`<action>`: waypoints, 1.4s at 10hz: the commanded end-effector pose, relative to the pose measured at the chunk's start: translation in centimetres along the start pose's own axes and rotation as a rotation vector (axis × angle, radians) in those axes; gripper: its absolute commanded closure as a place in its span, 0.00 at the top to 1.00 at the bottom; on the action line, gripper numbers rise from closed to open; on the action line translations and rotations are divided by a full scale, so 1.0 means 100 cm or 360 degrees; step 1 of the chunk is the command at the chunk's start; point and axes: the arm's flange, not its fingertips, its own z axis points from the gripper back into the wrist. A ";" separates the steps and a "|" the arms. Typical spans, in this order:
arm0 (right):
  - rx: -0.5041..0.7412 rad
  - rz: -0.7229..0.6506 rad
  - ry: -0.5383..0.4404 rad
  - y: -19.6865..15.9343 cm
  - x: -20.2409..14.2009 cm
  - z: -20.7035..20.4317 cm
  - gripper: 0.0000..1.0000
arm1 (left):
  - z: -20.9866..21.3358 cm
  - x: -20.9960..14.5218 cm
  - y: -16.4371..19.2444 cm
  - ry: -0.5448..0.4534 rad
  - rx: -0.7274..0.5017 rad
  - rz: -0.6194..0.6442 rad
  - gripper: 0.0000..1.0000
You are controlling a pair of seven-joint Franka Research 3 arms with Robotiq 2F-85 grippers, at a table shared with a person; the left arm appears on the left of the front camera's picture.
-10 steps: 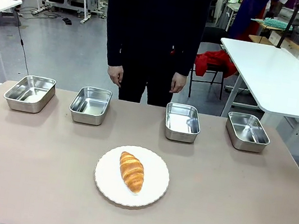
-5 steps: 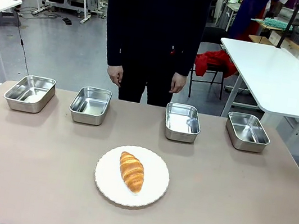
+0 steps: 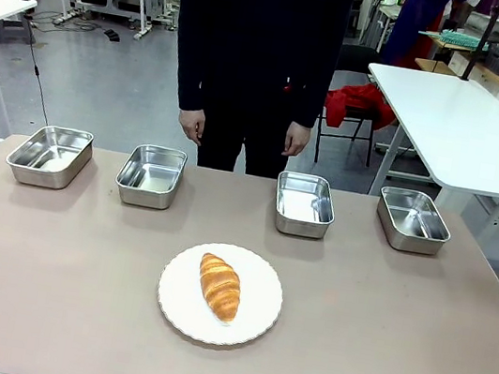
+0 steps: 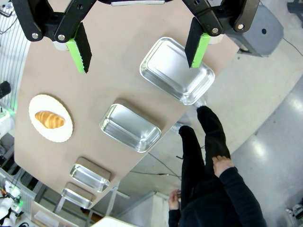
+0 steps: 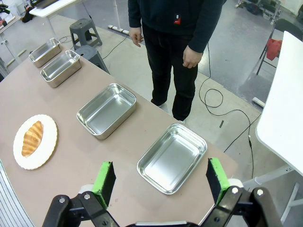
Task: Place the bread in the container.
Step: Place the Butter Roll into the Airtight Container indicated by the human.
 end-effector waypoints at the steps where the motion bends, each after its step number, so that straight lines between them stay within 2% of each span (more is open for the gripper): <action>1: 0.0003 0.0003 -0.0028 0.001 0.002 0.001 1.00 | 0.001 0.002 -0.001 -0.0009 0.0002 -0.0005 1.00; 14: 0.0003 0.0003 -0.0028 0.001 0.002 0.001 1.00 | 0.001 0.002 -0.001 -0.0009 0.0002 -0.0005 1.00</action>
